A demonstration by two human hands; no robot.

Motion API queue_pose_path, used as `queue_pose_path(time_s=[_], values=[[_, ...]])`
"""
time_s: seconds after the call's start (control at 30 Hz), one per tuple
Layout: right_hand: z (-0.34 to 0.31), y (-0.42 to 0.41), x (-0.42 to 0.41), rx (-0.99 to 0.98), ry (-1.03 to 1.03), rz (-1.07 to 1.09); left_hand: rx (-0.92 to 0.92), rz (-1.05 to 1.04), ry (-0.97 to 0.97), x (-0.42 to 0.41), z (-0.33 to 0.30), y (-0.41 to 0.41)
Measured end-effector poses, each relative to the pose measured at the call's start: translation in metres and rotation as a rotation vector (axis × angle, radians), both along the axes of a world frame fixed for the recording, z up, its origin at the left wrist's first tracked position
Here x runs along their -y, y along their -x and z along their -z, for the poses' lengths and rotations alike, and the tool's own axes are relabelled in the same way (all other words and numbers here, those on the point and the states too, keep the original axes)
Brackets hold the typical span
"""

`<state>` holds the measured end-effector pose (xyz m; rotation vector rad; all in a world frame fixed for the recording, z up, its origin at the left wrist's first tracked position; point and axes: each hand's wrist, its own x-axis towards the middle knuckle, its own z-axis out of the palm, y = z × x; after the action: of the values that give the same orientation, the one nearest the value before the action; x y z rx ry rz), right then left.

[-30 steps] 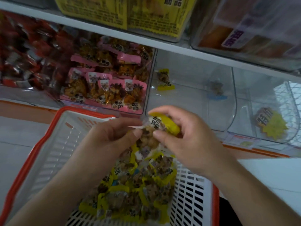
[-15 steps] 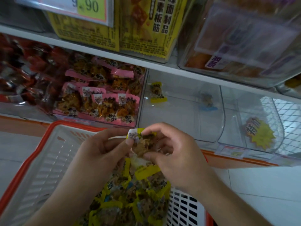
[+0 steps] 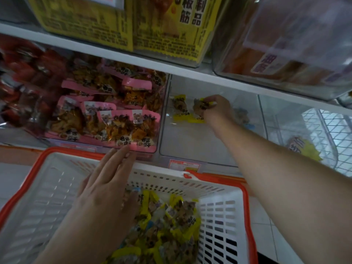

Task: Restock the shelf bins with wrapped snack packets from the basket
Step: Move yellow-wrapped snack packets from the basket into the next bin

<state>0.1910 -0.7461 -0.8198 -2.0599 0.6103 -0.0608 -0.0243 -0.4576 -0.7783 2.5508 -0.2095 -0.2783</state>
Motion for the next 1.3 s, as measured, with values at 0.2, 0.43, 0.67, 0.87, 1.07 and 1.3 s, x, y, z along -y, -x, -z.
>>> queue_pose_path(time_s=[0.2, 0.43, 0.67, 0.87, 1.07, 1.3], values=[[0.033, -0.015, 0.002, 0.008, 0.316, -0.174, 0.051, 0.035, -0.055, -0.004, 0.019, -0.005], [0.029, 0.006, 0.001, 0.19, 0.717, -0.448, 0.075, 0.048, -0.1, -0.004, 0.026, -0.006], [0.027, 0.011, -0.017, 0.048, 0.837, -0.743, 0.064, 0.031, -0.116, -0.003, 0.029, -0.004], [0.018, 0.015, -0.013, 0.037, 0.722, -0.549, 0.054, 0.006, -0.097, 0.002, 0.027, -0.003], [0.014, 0.014, -0.006, -0.118, 0.734, -0.506, 0.081, -0.004, -0.078, 0.002, 0.02, -0.002], [0.014, 0.012, -0.005, -0.21, 0.688, -0.525, 0.024, 0.002, -0.074, 0.002, 0.009, 0.001]])
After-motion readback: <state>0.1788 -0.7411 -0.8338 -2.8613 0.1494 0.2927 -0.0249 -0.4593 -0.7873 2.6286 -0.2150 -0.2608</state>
